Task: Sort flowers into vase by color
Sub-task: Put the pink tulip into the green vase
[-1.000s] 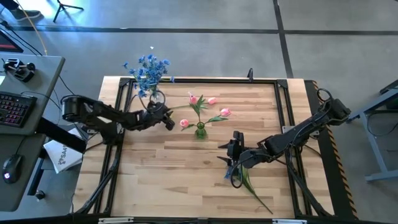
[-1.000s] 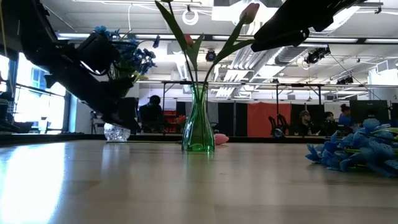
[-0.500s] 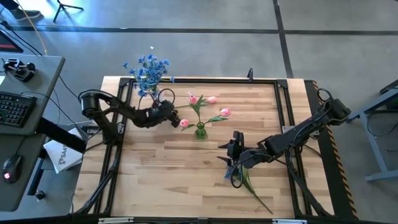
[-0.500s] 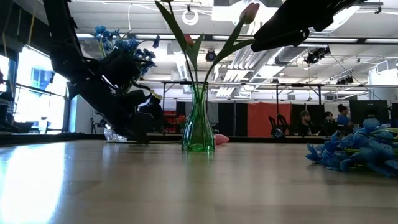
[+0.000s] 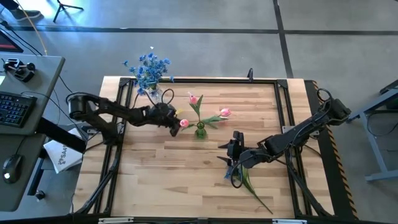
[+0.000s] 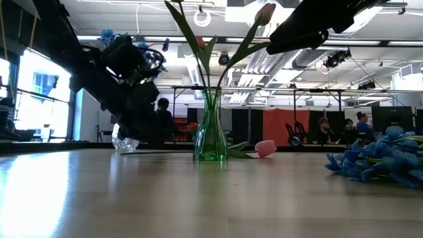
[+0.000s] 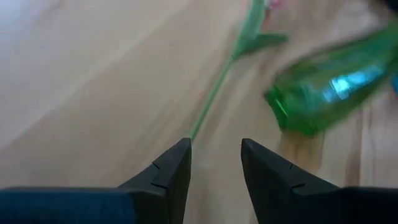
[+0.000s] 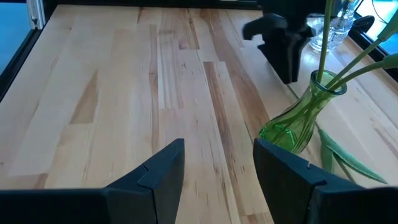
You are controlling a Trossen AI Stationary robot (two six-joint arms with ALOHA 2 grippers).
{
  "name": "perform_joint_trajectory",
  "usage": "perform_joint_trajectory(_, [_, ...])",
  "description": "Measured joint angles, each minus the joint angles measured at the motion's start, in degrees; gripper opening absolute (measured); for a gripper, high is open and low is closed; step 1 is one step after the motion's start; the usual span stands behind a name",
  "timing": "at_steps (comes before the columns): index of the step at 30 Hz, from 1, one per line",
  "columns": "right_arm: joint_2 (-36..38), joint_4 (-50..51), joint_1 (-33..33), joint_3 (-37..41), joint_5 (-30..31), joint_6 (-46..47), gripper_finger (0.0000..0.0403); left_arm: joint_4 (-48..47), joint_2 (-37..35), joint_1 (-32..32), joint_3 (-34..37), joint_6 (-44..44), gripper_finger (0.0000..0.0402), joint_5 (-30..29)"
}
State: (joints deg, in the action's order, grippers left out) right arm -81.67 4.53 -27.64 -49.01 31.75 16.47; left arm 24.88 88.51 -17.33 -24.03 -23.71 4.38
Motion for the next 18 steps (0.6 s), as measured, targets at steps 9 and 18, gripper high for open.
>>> perform_joint_trajectory(9, [0.0, -0.1, 0.0, 0.0, 0.0, 0.0, 0.0188, -2.0, -0.7, 8.3, 0.0, 18.6, 0.0125, -15.5])
perform_joint_trajectory(18, [0.0, -0.1, 0.0, 0.0, 0.0, 0.0, 0.0188, -1.0, 4.3, 9.2, 0.0, 18.8, 0.0145, -23.9])
